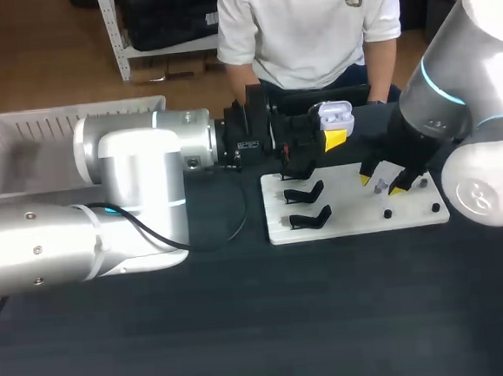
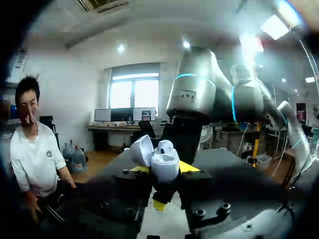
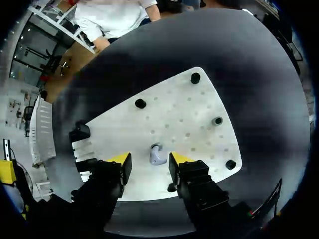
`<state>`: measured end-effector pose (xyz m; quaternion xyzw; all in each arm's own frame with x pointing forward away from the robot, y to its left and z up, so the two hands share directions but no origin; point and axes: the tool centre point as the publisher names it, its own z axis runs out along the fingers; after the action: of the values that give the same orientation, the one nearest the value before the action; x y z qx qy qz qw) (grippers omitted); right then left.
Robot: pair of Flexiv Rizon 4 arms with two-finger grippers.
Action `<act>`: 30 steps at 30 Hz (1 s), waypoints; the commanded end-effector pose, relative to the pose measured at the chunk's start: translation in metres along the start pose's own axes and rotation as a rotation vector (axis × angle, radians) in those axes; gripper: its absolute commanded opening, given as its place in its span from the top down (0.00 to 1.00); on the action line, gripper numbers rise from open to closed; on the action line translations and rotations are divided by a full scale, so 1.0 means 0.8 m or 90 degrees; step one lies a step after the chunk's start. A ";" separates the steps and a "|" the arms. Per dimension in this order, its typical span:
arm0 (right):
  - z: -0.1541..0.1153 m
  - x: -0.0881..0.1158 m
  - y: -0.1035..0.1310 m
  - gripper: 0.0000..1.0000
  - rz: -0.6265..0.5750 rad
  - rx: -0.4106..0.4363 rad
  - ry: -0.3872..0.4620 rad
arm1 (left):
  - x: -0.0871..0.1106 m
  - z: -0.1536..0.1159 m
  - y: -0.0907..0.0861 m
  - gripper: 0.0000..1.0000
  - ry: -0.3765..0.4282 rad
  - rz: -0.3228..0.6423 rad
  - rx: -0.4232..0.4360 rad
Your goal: Pick up each earbud case from the left stands, insert the matching earbuds, close the lid, and place the case in the box.
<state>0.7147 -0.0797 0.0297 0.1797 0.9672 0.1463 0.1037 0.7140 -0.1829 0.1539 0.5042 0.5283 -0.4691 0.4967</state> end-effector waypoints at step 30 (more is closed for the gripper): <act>0.008 -0.004 -0.002 0.73 0.013 0.002 0.004 | 0.001 0.001 0.000 1.00 -0.002 0.001 -0.001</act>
<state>0.7173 -0.0814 0.0237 0.1886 0.9658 0.1475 0.0996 0.7140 -0.1829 0.1539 0.5042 0.5283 -0.4691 0.4966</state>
